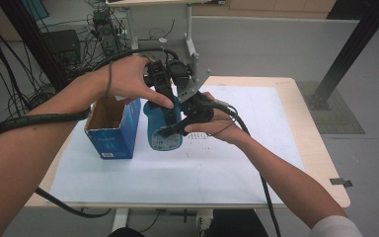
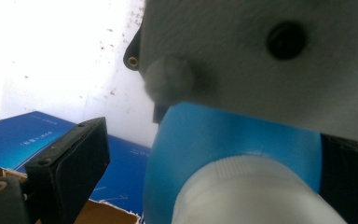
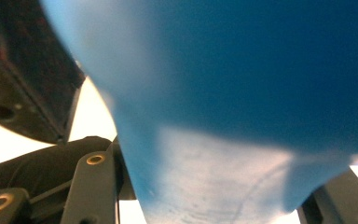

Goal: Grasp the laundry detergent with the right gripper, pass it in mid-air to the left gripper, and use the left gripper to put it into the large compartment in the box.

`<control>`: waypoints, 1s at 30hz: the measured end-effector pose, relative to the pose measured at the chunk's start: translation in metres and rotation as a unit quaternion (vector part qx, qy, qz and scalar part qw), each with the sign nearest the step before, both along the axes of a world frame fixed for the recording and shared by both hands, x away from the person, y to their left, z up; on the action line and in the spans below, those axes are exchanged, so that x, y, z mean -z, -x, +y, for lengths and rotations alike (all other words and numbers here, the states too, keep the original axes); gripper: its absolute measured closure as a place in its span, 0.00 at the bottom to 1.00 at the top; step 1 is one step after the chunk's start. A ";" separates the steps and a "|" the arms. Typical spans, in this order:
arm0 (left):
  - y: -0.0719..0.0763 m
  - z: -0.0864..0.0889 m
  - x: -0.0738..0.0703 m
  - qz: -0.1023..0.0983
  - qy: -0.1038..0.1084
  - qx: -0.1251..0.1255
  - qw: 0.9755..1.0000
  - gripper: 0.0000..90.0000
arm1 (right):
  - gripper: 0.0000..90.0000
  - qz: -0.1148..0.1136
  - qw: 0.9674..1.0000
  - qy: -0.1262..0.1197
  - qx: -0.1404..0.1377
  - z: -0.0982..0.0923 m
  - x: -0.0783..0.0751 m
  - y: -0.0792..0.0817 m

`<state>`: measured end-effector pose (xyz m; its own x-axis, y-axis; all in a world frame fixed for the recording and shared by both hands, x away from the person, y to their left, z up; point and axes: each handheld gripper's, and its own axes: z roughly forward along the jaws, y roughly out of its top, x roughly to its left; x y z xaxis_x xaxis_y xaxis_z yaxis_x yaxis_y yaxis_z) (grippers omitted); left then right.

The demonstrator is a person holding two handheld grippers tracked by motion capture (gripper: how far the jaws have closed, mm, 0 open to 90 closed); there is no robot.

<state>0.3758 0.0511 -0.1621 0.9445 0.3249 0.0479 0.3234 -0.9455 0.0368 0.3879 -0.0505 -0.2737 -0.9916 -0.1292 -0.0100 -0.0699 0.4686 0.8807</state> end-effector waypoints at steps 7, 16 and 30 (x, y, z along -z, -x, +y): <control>0.000 0.000 -0.002 -0.004 0.001 0.002 1.000 0.07 | 0.49 0.000 1.000 -0.001 -0.002 0.000 0.000 0.000; 0.001 -0.001 -0.002 -0.004 0.002 0.008 1.000 0.18 | 0.49 -0.003 1.000 0.000 -0.001 -0.001 0.000 -0.001; 0.002 -0.001 -0.002 0.008 0.011 0.015 1.000 0.39 | 0.49 -0.009 1.000 0.003 0.002 -0.002 0.001 -0.003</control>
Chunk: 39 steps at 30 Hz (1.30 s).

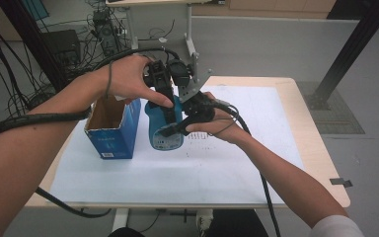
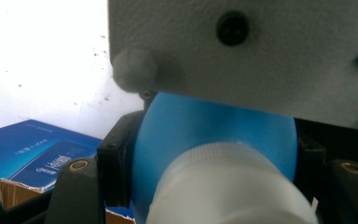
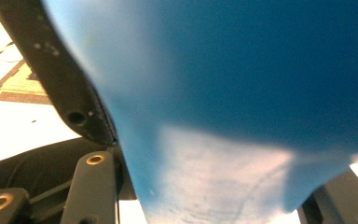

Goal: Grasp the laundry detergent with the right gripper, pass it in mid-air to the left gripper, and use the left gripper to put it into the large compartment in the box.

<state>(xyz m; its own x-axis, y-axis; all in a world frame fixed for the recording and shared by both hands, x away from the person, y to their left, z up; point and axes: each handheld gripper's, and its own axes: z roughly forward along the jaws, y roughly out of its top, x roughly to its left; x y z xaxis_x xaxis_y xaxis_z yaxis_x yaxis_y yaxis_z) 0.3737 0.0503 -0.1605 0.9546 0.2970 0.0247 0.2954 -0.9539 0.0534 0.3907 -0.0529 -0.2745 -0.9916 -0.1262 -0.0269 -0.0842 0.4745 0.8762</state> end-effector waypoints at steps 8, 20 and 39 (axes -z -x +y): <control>0.001 0.001 0.003 0.003 -0.004 0.000 1.000 0.40 | 0.49 0.008 1.000 0.004 -0.004 0.001 0.003 0.001; 0.002 0.001 0.004 0.002 -0.004 0.001 1.000 0.40 | 0.49 0.004 1.000 0.003 -0.003 0.001 0.004 0.002; 0.001 -0.001 0.005 0.003 -0.010 0.000 1.000 0.40 | 0.48 0.014 1.000 0.000 -0.008 0.000 0.006 0.001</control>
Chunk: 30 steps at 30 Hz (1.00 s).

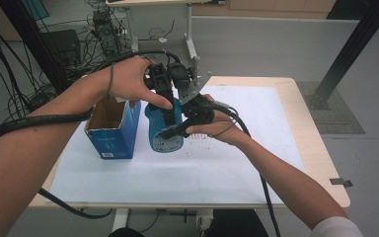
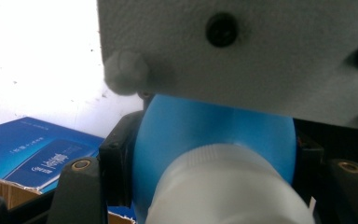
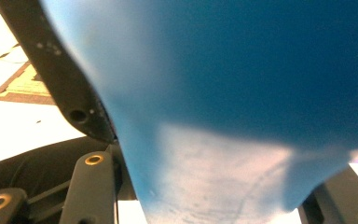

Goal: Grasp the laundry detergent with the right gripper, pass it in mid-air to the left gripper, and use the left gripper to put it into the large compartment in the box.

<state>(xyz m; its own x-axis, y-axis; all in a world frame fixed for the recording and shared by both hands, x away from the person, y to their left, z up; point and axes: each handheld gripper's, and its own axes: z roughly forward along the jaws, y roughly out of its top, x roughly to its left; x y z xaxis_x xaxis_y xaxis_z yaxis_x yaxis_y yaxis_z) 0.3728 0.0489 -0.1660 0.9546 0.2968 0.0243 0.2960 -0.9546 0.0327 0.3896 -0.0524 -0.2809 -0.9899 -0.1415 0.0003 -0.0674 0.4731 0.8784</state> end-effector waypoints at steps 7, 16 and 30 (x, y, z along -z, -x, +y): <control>0.000 0.000 0.001 0.002 -0.001 -0.001 1.000 0.40 | 0.48 0.001 1.000 0.001 -0.001 0.000 0.000 0.000; 0.000 0.001 0.001 0.002 -0.002 0.000 1.000 0.40 | 0.48 0.002 1.000 0.002 -0.001 0.001 0.001 0.000; 0.001 0.001 0.003 0.001 -0.002 0.000 1.000 0.40 | 0.48 0.002 1.000 0.004 0.000 0.001 0.002 0.001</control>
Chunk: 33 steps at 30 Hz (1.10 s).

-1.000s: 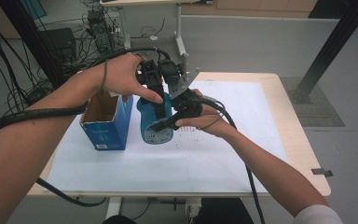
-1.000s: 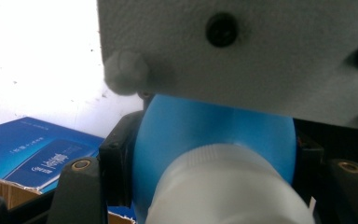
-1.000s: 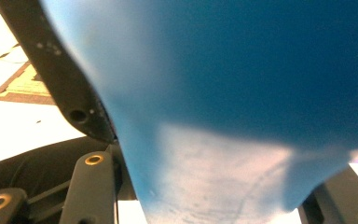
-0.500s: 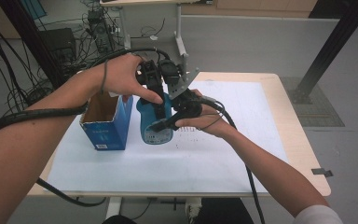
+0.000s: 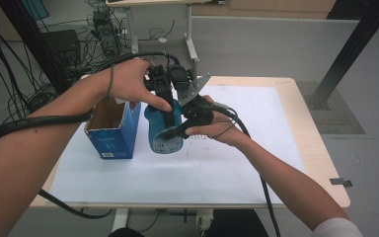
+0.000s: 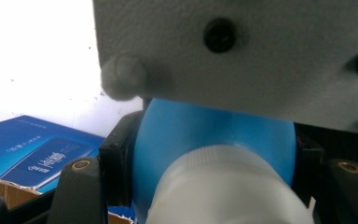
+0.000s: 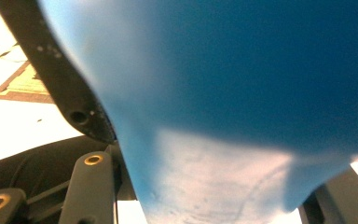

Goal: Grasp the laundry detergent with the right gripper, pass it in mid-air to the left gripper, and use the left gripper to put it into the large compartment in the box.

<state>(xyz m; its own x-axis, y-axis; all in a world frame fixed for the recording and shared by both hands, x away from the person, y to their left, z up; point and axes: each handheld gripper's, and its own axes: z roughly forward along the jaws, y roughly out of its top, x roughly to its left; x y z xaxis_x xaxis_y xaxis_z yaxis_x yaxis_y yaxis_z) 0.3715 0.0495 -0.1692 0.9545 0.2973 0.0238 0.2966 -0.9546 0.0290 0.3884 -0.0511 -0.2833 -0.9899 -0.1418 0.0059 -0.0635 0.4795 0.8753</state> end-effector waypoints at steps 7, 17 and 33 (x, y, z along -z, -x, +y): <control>0.000 -0.001 0.000 0.000 -0.001 0.000 1.000 0.40 | 0.48 -0.001 1.000 0.001 -0.001 -0.001 0.000 0.000; 0.001 0.000 0.000 0.001 -0.002 -0.001 1.000 0.40 | 0.48 -0.002 1.000 0.000 0.000 -0.001 0.000 0.001; -0.001 0.000 0.000 -0.003 -0.001 -0.001 1.000 0.40 | 0.47 0.007 1.000 -0.005 0.001 -0.002 0.002 -0.001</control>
